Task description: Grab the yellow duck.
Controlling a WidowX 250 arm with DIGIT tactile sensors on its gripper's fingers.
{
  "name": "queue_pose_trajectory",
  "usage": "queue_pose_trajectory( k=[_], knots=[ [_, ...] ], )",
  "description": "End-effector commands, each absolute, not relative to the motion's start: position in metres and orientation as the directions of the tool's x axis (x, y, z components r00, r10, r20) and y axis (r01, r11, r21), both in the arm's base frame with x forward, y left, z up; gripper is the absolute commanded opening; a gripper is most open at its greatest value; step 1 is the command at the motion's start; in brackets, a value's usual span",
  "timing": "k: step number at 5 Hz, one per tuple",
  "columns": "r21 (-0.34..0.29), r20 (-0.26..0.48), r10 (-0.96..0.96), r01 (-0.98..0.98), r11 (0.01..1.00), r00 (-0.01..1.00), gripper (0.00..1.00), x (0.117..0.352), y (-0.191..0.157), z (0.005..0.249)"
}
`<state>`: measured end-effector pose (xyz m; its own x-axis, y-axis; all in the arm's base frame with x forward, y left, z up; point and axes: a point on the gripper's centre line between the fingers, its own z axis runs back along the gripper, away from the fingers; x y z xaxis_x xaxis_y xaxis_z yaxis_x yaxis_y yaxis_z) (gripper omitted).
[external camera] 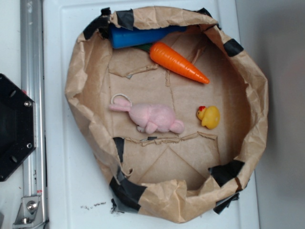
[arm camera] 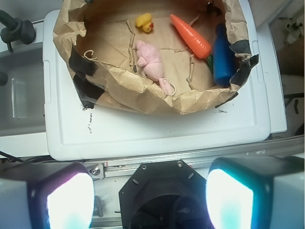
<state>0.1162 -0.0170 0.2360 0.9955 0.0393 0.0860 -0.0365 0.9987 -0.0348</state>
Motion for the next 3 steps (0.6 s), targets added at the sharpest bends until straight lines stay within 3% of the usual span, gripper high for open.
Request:
queue_pose_trajectory(
  k=[1,2,3],
  knots=[
    [-0.035,0.086,0.039,-0.036,0.999,0.996,1.0,0.116,-0.017,0.236],
    [-0.003,0.265,-0.04,0.042,0.999,0.963,1.0,0.166,-0.013,0.219],
    [-0.016,0.366,-0.034,0.043,0.999,0.93,1.0,0.217,-0.014,0.206]
  ],
)
